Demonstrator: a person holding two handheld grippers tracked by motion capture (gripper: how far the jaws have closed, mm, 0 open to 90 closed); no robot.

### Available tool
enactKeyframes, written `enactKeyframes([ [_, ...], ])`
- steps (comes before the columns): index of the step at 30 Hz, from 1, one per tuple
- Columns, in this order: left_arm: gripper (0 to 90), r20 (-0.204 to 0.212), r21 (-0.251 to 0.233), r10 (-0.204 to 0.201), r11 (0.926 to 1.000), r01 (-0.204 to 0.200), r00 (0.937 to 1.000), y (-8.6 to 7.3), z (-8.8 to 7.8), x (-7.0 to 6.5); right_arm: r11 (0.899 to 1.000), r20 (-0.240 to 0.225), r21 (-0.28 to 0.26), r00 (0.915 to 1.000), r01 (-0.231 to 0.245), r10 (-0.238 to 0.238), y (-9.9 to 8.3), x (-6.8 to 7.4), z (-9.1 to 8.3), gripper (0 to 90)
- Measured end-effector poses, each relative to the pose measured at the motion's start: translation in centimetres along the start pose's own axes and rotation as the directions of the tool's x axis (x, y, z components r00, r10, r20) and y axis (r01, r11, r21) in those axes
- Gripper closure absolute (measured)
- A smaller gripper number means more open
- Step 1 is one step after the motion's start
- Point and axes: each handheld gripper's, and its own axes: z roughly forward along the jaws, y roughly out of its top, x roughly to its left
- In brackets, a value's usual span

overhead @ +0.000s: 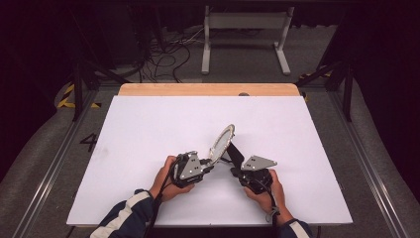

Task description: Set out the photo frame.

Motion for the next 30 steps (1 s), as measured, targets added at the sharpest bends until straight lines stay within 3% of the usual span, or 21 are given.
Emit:
enactKeyframes([
  [9, 73.5, 0.024, -0.008, -0.008, 0.9999, 0.008, 0.9997, 0.3, 0.3, -0.1, 1.0, 0.008, 0.005, 0.9997, -0.022, 0.022, -0.2, -0.9, -0.1, 90.0],
  [21, 74.6, 0.025, -0.006, 0.039, 0.9992, -0.038, 0.999, 0.9, 1.1, -0.7, 0.999, 0.045, 0.008, 0.998, -0.045, 0.045, -0.4, -2.1, -0.4, 90.0],
  [30, 74.0, 0.035, 0.009, 0.026, 0.9996, -0.026, 0.999, 0.7, 1.1, -0.6, 0.999, 0.041, 0.016, 0.9981, -0.047, 0.046, -0.7, -2.2, -1.3, 88.7],
])
